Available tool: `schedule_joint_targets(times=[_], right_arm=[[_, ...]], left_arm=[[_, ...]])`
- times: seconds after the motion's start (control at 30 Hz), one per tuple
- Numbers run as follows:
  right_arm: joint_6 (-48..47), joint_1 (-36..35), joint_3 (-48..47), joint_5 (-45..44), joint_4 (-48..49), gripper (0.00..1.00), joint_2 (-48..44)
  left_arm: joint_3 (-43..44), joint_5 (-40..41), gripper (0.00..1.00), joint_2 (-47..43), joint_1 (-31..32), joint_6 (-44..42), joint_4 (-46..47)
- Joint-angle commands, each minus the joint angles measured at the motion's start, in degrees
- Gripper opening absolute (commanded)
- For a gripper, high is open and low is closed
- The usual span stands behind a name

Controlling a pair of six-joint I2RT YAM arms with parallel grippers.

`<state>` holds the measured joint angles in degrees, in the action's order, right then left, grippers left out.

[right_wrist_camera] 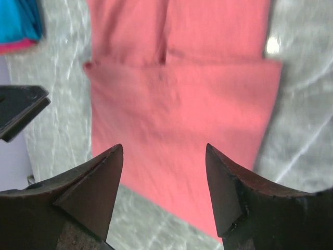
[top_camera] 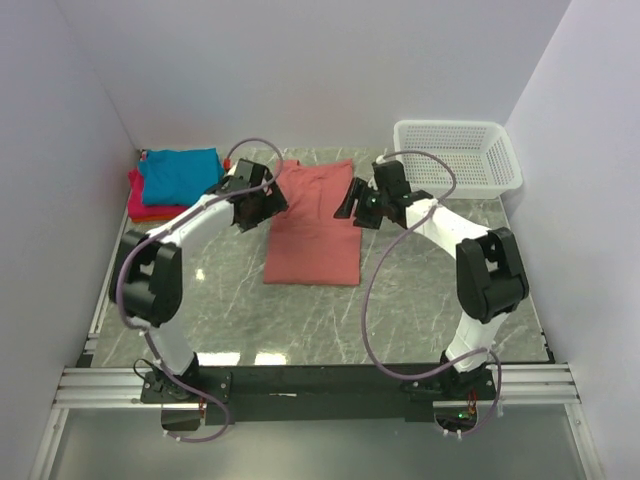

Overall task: Fold and stack the t-shirts
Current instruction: Fold the tshirt

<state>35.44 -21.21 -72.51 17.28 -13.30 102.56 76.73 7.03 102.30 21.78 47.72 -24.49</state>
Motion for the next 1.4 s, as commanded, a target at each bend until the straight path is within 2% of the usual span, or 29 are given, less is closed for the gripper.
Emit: schedule_joint_targets(times=[0.0,0.2,0.27,0.37,0.4,0.5,0.57,0.6,0.67,0.77,0.83,0.87,0.9,0.93,1.03,1.13,1.2,1.37], right_arm=[[-1.4,0.0,8.9,2.5,0.2,0.71,-8.0],[-0.1,-0.4,26.4,6.5,3.6,0.7,-17.1],[0.3,-0.8,30.0,7.4,5.2,0.69,-19.0],[0.7,-1.1,34.4,8.8,7.4,0.66,-20.6],[0.9,-1.1,35.2,9.0,7.8,0.63,-20.2],[1.3,-1.4,35.4,9.7,9.2,0.56,-18.2],[1.7,-1.5,35.1,10.1,10.5,0.52,-16.3],[1.6,-1.5,34.5,10.0,10.8,0.46,-15.6],[2.0,-1.6,33.8,9.9,11.5,0.44,-14.4],[3.3,-1.6,33.3,9.2,12.8,0.4,-12.6],[4.3,-1.6,33.2,9.4,13.2,0.22,-12.4],[4.2,-1.7,33.4,9.7,13.2,0.16,-12.6],[3.9,-1.8,33.6,10.1,13.2,0.06,-12.7],[3.8,-2.0,33.6,9.8,13.1,0.0,-13.0],[3.1,-2.0,34.7,10.1,13.1,0.0,-14.3],[2.9,-2.6,37.8,11.1,12.0,0.0,-17.7],[3.3,-4.0,41.8,10.5,9.8,0.0,-22.7],[5.2,-7.6,48.8,7.3,2.2,0.0,-38.2]], left_arm=[[-9.6,-2.0,0.99,-9.4,0.3,1.2,1.5],[-28.4,-10.0,1.0,-19.7,0.5,3.6,6.8],[-31.4,-12.1,0.98,-21.8,0.9,4.4,8.0],[-36.6,-14.3,0.9,-22.8,1.4,5.4,12.0],[-37.9,-14.1,0.84,-22.6,1.4,5.6,12.4],[-38.3,-13.9,0.78,-20.0,1.4,5.8,13.1],[-38.2,-14.8,0.69,-18.0,1.5,5.8,14.5],[-38.1,-14.9,0.64,-17.3,1.5,5.8,14.9],[-37.4,-15.2,0.58,-15.6,1.5,5.7,15.1],[-36.9,-16.3,0.37,-14.2,1.8,5.3,15.8],[-36.7,-15.3,0.1,-13.5,1.9,5.6,15.2],[-36.0,-14.1,0.01,-12.8,1.9,5.7,14.4],[-35.9,-13.7,0.01,-12.7,1.9,5.6,13.9],[-36.2,-13.3,0.01,-12.8,1.9,5.6,14.0],[-38.5,-13.3,0.01,-14.9,1.9,6.3,15.1],[-41.5,-12.8,0.01,-21.1,3.0,7.4,11.6],[-45.0,-10.7,0.01,-24.7,4.4,8.6,9.3],[-51.7,-10.2,0.01,-40.2,11.4,15.7,1.6]])
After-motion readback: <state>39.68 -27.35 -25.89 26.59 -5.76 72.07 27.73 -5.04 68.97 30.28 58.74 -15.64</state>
